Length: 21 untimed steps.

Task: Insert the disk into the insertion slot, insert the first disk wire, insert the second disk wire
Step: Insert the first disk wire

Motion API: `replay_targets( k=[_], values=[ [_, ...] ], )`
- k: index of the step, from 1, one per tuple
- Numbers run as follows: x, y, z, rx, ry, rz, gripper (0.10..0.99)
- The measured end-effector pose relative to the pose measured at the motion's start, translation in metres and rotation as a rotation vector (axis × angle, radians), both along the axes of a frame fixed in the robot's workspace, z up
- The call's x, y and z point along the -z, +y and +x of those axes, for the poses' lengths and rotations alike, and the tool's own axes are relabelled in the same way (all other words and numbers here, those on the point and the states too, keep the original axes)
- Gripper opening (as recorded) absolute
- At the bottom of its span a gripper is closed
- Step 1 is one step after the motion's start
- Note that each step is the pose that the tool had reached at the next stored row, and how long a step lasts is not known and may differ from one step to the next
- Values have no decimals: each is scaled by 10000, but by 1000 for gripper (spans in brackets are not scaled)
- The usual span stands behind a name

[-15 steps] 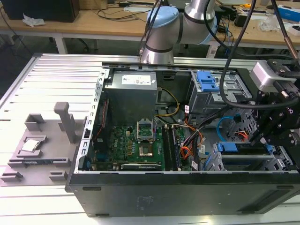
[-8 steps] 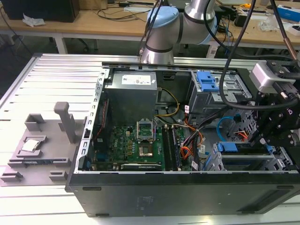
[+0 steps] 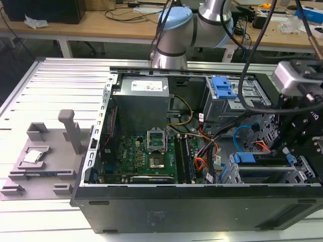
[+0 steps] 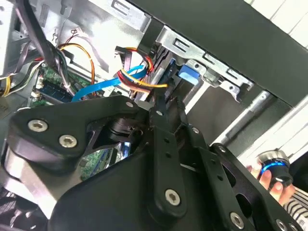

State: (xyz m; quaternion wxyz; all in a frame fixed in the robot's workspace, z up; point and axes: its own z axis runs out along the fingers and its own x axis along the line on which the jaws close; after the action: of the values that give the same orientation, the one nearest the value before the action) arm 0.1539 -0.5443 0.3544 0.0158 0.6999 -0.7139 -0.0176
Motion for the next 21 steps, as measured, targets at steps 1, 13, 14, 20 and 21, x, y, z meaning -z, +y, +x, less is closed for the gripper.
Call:
replay_targets(
  k=[1, 13, 14, 20, 21],
  values=[
    [-69, 0, 0, 0, 0, 0, 247],
    [-404, 25, 0, 0, 0, 0, 165],
    [-438, 30, 0, 0, 0, 0, 106],
    [-589, 33, 0, 0, -1, 2, 106],
    [-589, 33, 0, 0, -1, 2, 106]
  ],
)
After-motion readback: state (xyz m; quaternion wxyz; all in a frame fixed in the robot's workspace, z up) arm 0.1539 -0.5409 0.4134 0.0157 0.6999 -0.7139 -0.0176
